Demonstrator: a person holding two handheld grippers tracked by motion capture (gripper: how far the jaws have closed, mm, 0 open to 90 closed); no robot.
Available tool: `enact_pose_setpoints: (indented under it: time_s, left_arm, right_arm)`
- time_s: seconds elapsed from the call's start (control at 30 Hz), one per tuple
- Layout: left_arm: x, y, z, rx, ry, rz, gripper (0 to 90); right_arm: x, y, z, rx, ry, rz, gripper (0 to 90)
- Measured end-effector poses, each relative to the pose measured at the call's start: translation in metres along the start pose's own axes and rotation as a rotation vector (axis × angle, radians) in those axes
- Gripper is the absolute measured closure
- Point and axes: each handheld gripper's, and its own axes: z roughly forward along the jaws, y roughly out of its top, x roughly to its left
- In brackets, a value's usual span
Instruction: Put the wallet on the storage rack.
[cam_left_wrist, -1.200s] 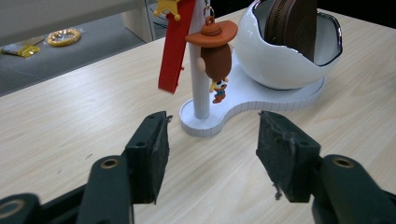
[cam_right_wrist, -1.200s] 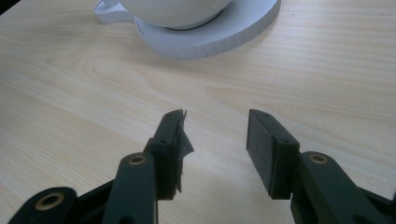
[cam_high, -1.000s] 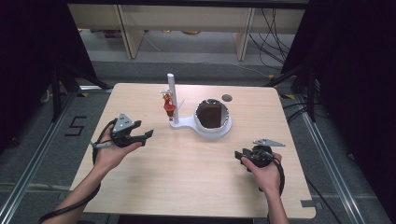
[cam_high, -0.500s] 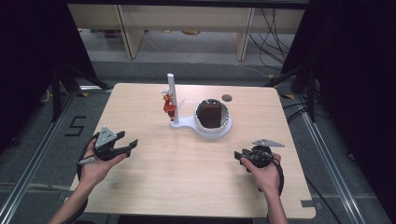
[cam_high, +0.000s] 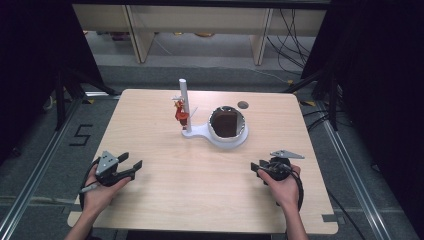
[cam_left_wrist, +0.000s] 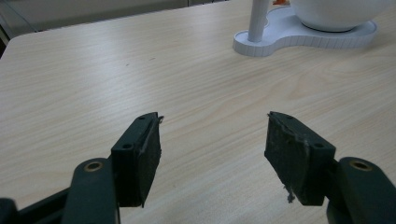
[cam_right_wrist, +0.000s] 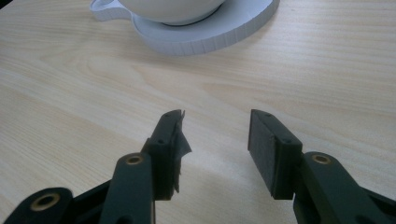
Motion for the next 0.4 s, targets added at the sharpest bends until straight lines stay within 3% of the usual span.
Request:
enact_pose_setpoints:
  time_s: [0.1,0.13,0.2,0.23,0.27,0.3,0.4]
  left_arm:
    - [0.0009,-0.0053,-0.0024,-0.015,0.016,-0.016,34.8]
    - [0.0012,-0.0061,-0.0033,-0.021,0.017,-0.021,34.7]
    - [0.0022,-0.0073,-0.0055,-0.054,0.020,-0.018,34.0]
    - [0.0027,-0.0075,-0.0073,-0.051,0.028,-0.022,33.9]
    - [0.0037,-0.0082,-0.0075,-0.067,0.023,-0.031,33.5]
    - [0.0043,-0.0082,-0.0088,-0.064,0.027,-0.034,33.0]
    - [0.0038,-0.0084,-0.0084,-0.070,0.027,-0.031,32.1]
  right_arm:
    - [-0.0008,-0.0015,0.0013,-0.014,-0.010,-0.017,55.0]
    - [0.0013,-0.0024,0.0008,-0.020,0.004,0.006,55.0]
    - [0.0005,-0.0035,0.0007,-0.028,0.007,-0.007,54.5]
    - [-0.0022,-0.0035,0.0009,-0.041,0.013,-0.038,54.2]
    - [0.0013,-0.0048,0.0004,-0.043,0.013,0.009,54.0]
    - [-0.0006,-0.0052,0.0010,-0.054,-0.003,-0.014,53.5]
    - [0.0005,-0.0077,-0.0008,-0.075,0.014,0.008,51.7]
